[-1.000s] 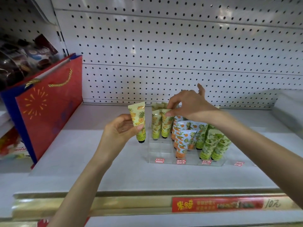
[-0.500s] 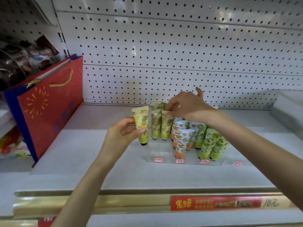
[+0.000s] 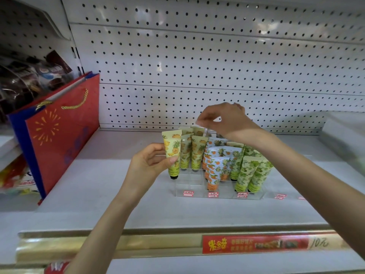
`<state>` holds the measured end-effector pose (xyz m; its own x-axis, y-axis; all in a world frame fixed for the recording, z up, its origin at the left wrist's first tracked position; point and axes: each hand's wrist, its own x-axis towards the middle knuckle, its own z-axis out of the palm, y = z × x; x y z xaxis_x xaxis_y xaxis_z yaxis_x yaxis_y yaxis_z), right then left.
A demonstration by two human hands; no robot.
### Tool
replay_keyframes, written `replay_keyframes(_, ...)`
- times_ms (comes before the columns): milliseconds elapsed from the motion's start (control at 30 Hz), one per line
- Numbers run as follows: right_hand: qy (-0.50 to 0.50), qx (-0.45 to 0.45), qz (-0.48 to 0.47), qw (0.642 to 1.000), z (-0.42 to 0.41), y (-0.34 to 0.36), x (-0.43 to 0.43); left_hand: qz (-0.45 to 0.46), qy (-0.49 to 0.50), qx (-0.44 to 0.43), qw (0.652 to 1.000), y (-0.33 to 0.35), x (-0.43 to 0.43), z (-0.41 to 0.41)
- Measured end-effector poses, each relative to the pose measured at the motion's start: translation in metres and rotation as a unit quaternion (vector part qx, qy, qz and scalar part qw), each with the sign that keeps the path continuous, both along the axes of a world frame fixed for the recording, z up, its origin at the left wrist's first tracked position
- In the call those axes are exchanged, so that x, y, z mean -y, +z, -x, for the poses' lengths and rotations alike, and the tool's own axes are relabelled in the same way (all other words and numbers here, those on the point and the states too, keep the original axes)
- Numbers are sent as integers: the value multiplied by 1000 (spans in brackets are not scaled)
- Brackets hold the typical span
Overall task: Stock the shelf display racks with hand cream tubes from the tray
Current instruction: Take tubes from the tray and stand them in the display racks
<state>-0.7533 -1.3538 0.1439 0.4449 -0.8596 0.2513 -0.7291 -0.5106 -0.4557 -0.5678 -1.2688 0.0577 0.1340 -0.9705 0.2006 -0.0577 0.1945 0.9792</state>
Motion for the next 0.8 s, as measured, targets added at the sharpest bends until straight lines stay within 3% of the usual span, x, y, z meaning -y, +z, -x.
replay_keyframes(133,121,123,-96,980,-10,15,-20,9,0,-3,1000,3,-1,4)
replay_keyframes(467,139,58,-106,983,-23,3,-28,33,-13,25,999,5,-4,8)
replay_keyframes(567,117,37,-97,988,-24,0,-26,37,-17,126,991,-2,-5,1)
replay_keyframes(633,90,29,-88,992,-23,-3,-23,39,15,296,954,-11,-7,-6)
replay_keyframes(700,66,7,-82,994,-23,-6,-21,57,66,493,866,-22,-10,-16)
replay_keyframes(767,45,-14,-78,996,-23,-11,-21,50,70,606,791,-31,-13,-23)
replay_keyframes(800,38,-20,-76,996,-24,-13,-21,40,71,629,773,-36,-13,-26)
